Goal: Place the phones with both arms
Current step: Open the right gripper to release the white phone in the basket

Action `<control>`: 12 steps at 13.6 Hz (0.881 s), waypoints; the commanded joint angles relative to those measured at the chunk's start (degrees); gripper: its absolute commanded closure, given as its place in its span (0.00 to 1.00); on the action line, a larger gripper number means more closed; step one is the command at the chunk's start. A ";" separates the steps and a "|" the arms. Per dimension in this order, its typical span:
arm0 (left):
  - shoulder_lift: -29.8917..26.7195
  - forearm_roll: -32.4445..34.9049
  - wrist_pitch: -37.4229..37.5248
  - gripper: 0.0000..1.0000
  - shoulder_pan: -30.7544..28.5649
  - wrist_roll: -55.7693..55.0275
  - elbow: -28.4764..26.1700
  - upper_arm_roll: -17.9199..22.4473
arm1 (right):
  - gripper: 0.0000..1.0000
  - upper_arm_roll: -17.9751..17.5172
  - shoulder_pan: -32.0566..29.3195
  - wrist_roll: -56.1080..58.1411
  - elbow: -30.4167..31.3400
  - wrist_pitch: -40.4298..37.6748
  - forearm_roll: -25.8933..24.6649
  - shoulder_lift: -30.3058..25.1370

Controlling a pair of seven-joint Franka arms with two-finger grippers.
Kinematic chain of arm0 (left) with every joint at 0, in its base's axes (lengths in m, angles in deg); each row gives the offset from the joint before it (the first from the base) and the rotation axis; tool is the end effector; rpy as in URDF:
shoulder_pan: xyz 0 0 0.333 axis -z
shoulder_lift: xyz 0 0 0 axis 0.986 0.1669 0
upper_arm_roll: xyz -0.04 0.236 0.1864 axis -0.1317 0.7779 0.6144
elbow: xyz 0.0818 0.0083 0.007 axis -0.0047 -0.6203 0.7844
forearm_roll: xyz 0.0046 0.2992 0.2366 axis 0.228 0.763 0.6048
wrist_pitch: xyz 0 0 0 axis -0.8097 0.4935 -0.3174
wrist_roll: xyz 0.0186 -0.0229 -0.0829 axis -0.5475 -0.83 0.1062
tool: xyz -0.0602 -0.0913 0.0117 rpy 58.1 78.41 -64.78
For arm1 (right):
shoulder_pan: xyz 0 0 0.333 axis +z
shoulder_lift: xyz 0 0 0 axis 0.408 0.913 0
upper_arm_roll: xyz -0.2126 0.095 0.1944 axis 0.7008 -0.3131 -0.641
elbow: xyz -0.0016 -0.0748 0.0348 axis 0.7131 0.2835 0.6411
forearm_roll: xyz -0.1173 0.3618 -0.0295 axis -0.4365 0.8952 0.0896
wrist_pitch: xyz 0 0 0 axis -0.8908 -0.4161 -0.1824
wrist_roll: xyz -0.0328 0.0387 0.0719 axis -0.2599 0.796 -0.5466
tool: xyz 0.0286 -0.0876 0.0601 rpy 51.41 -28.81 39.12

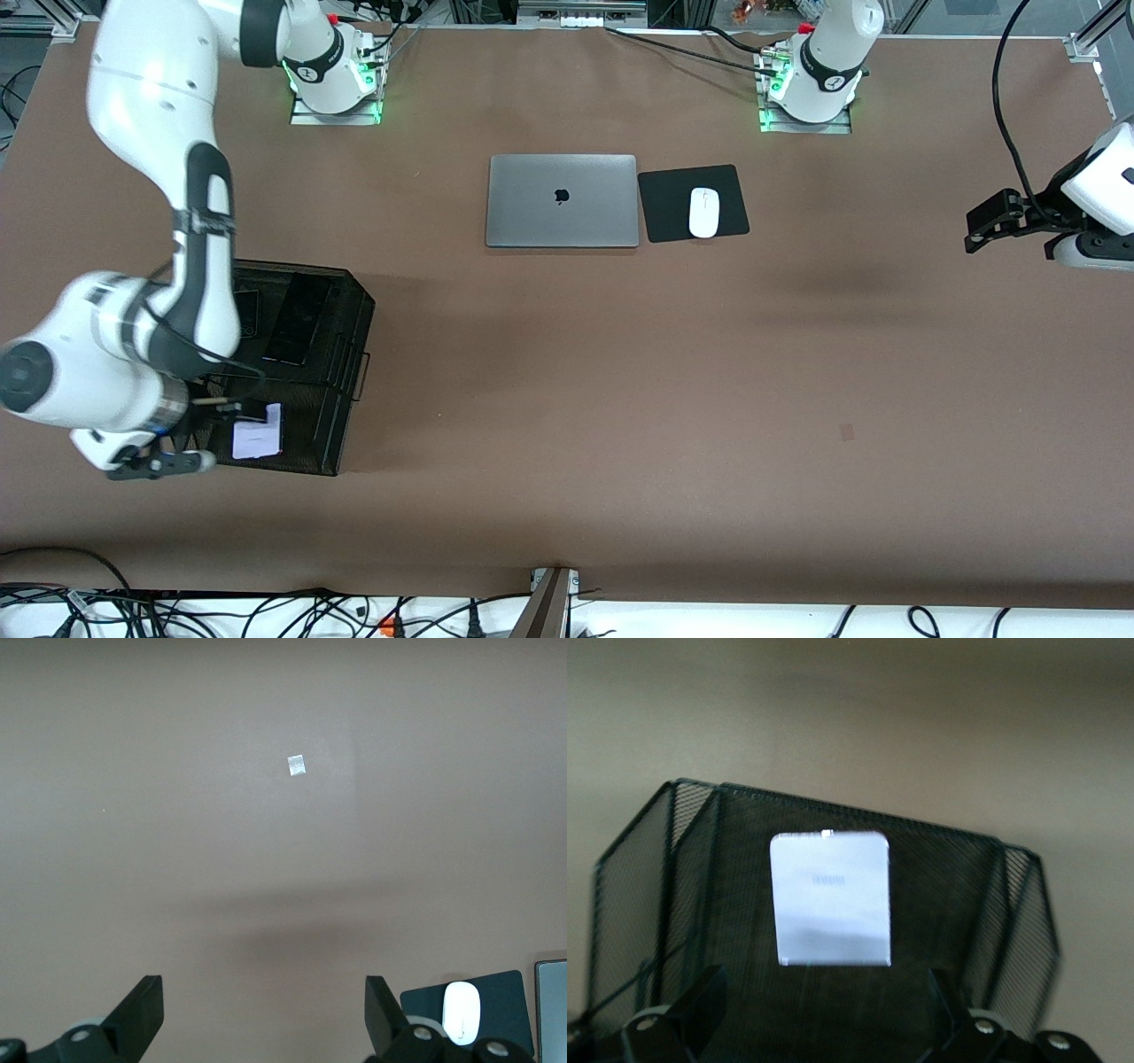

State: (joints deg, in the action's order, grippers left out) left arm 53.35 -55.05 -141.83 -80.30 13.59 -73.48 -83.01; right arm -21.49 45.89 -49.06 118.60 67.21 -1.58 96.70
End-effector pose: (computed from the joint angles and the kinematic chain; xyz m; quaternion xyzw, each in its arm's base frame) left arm 0.5562 0.0092 0.5715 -0.9992 0.0376 -0.0019 0.0132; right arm 0.7254 -0.0067 0.3384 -0.9987 -0.0470 0.0077 0.0187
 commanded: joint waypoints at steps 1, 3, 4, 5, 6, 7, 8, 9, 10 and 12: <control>0.68 -0.97 1.20 0.00 -0.18 1.29 1.68 0.10 | 0.00 1.23 0.95 0.68 1.47 -6.53 -2.78 -6.47; 0.68 -0.97 1.20 0.00 -0.10 1.29 1.68 0.10 | 0.00 1.14 2.00 0.50 1.90 -9.08 -7.09 -10.69; 0.59 -0.97 1.20 0.00 -0.18 1.29 1.68 0.10 | 0.00 1.23 2.70 0.42 2.26 -10.92 -7.81 -12.01; 0.67 -0.97 1.29 0.00 -0.18 1.29 1.59 0.10 | 0.00 1.40 3.14 0.15 4.35 -11.29 -9.73 -14.81; 0.59 -0.97 1.20 0.00 -0.18 1.38 1.68 0.10 | 0.00 0.53 3.15 -0.81 7.50 -11.03 -12.79 -18.23; 0.67 -0.97 1.29 0.00 -0.18 1.38 1.59 0.10 | 0.00 -1.74 2.80 -1.77 10.67 -10.51 -15.17 -21.75; 0.59 -0.97 1.20 0.00 -0.18 1.38 1.59 0.10 | 0.00 -4.63 1.58 -3.44 13.39 -9.98 -18.50 -25.18; 0.59 -0.97 1.20 0.00 -0.18 1.38 1.68 0.10 | 0.00 -7.88 -0.61 -5.71 15.34 -9.98 -21.76 -28.17; 0.67 -0.97 1.29 0.00 -0.18 1.38 1.59 0.10 | 0.00 -11.91 -2.98 -8.00 16.75 -10.15 -24.31 -30.72; 0.68 -0.97 1.29 0.00 -0.18 1.38 1.59 0.10 | 0.00 -18.78 -8.52 -11.96 20.26 -10.77 -26.79 -35.65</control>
State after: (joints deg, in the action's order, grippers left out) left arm 53.36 -55.05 -141.76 -80.30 13.60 -73.44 -83.01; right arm -33.09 42.50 -57.39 131.98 55.92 -25.62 68.65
